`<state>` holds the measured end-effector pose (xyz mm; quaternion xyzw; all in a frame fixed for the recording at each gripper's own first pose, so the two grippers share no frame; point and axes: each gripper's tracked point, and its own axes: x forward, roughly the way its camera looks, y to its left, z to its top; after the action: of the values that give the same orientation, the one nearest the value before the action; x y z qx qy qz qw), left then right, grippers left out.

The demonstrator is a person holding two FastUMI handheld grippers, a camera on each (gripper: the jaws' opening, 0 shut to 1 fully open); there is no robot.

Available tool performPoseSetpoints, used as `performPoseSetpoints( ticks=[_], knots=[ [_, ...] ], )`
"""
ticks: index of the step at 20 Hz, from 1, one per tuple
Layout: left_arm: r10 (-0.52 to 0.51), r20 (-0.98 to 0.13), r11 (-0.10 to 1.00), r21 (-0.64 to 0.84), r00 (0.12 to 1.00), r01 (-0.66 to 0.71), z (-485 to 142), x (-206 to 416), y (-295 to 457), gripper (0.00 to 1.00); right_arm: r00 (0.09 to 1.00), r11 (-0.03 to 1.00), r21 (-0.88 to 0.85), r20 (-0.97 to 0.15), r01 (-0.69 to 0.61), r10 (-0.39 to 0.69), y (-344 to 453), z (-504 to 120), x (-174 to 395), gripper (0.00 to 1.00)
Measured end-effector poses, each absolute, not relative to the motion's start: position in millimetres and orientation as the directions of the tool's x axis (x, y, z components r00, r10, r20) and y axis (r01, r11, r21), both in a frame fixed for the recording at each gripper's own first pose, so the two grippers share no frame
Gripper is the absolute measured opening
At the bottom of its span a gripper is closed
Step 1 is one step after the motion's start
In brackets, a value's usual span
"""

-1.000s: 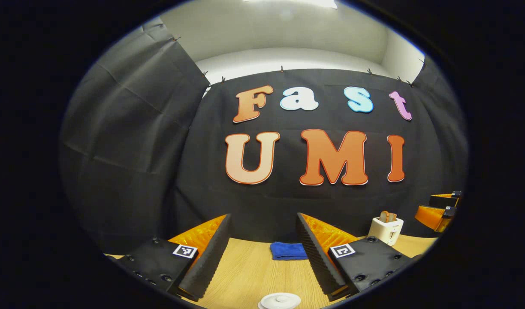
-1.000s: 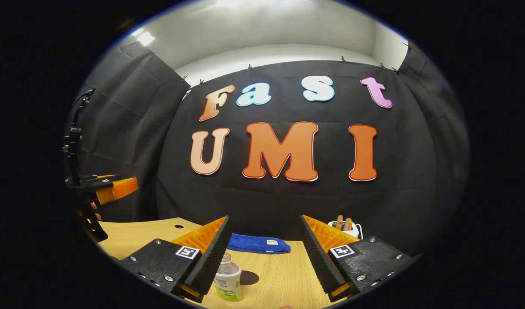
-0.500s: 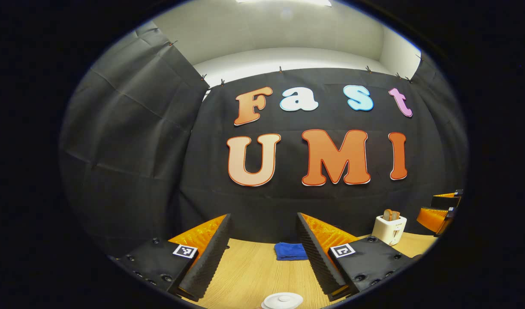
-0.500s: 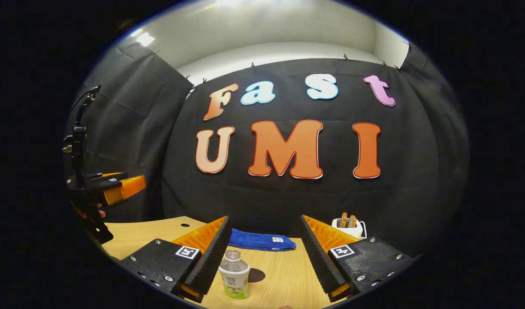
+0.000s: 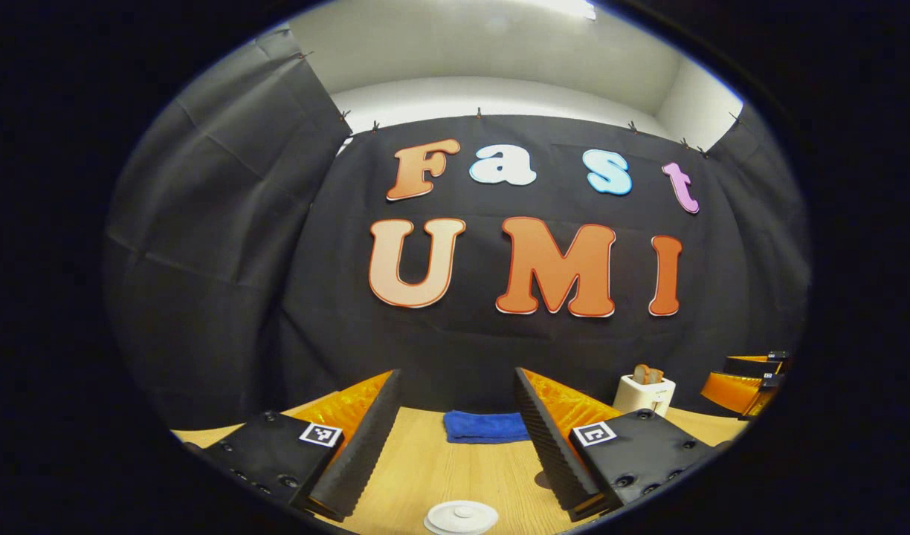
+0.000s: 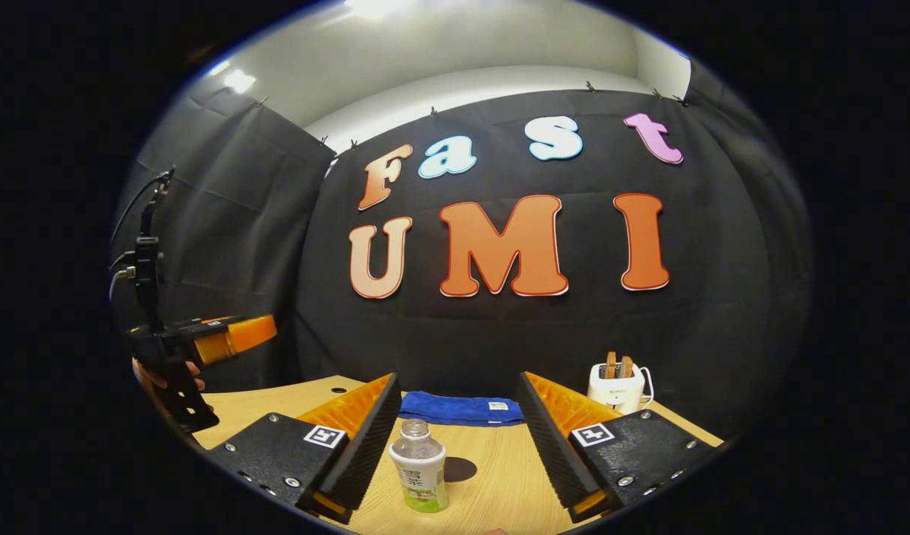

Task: Open the teacup lid with one hand, grasp the water bottle and pour water into the teacup with the other hand; after pouring, place the water bottle on the coaster and then close the teacup lid.

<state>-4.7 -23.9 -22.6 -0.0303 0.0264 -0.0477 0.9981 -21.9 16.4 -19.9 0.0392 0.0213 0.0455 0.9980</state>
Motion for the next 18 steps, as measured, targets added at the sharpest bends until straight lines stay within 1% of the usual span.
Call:
performPoseSetpoints(
  ticks=[6, 7, 10, 13, 14, 18],
  knots=[
    [-0.116, -0.145, 0.992, -0.074, 0.983, 0.106, -70, -6, -22, 0.97, 0.989, 0.992, 0.067, -0.094, -0.105, 0.111, 19, -48, -24, 0.95],
    [-0.119, -0.160, 0.991, -0.073, 0.980, 0.109, -77, -5, -23, 0.95, 0.988, 0.992, 0.067, -0.106, -0.110, 0.116, 21, -53, -24, 0.95],
    [-0.131, -0.209, 0.991, -0.053, 0.969, 0.123, -100, -10, -23, 0.95, 0.983, 0.991, 0.067, -0.136, -0.117, 0.126, 24, -68, -27, 0.95],
    [-0.163, -0.260, 0.986, -0.022, 0.952, 0.163, -124, -16, -32, 0.96, 0.977, 0.989, 0.073, -0.160, -0.130, 0.141, 27, -80, -28, 0.95],
    [-0.177, -0.274, 0.984, -0.015, 0.945, 0.179, -131, -16, -37, 0.94, 0.975, 0.988, 0.077, -0.169, -0.134, 0.145, 28, -85, -29, 0.95],
    [-0.220, -0.341, 0.973, -0.011, 0.914, 0.231, -163, -20, -50, 0.94, 0.966, 0.986, 0.093, -0.208, -0.137, 0.154, 29, -102, -31, 0.95]
  ],
)
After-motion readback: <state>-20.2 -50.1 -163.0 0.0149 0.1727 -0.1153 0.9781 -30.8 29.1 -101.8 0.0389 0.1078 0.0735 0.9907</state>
